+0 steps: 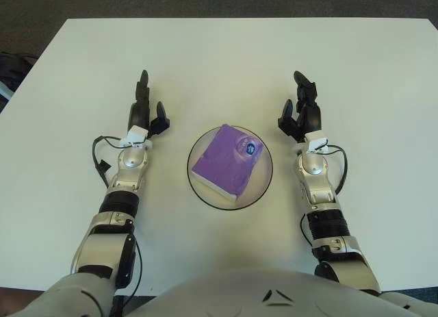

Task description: Put the tissue paper into the plate.

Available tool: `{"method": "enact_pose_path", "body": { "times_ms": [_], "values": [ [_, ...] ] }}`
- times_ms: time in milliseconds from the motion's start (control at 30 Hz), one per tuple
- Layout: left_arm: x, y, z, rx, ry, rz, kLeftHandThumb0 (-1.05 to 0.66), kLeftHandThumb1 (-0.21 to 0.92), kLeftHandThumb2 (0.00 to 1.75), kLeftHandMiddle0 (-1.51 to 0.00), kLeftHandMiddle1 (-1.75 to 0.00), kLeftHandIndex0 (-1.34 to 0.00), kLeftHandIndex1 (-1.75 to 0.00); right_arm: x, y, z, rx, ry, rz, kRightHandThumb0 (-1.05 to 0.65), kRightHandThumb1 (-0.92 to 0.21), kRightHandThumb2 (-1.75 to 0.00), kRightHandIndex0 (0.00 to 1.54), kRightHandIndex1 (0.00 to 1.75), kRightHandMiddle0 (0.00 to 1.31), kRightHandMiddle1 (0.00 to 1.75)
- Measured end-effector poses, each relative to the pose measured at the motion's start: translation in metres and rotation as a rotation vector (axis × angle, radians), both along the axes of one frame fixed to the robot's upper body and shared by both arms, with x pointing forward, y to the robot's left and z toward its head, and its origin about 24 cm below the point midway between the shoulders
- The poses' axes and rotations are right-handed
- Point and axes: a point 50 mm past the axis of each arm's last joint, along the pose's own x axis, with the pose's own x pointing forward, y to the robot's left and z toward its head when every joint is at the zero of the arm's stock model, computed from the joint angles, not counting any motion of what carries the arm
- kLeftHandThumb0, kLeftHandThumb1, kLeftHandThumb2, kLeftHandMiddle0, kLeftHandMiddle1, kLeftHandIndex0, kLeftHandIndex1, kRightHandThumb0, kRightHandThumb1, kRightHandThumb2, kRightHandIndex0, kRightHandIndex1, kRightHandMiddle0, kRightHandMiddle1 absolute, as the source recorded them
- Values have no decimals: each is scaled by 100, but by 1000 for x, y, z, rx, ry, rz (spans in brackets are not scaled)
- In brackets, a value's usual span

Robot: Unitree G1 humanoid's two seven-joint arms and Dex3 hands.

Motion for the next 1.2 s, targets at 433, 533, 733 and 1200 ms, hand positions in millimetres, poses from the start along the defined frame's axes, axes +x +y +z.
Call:
{"method": "enact_pose_path", "body": {
  "times_ms": [433,533,733,1200],
  "values": [
    [-2,1,-1,-1,5,3,-81,92,102,-5,-1,0,-9,-10,-1,-13,11,57,-13,-69,-92,-90,26,9,0,55],
    [-3,1,-2,-2,5,4,-81,92,102,-6,-1,0,-10,-12,-2,-13,13,58,-15,-69,-92,-89,26,9,0,56],
    [-3,1,-2,0,4,4,-80,92,102,-6,-1,0,-11,-16,-2,-14,16,58,-17,-68,-92,-88,28,10,0,59],
    [-4,0,-2,1,3,3,-81,92,101,-5,-1,0,-12,-21,-2,-17,16,75,-1,-68,-92,-85,28,10,0,61]
  ]
}}
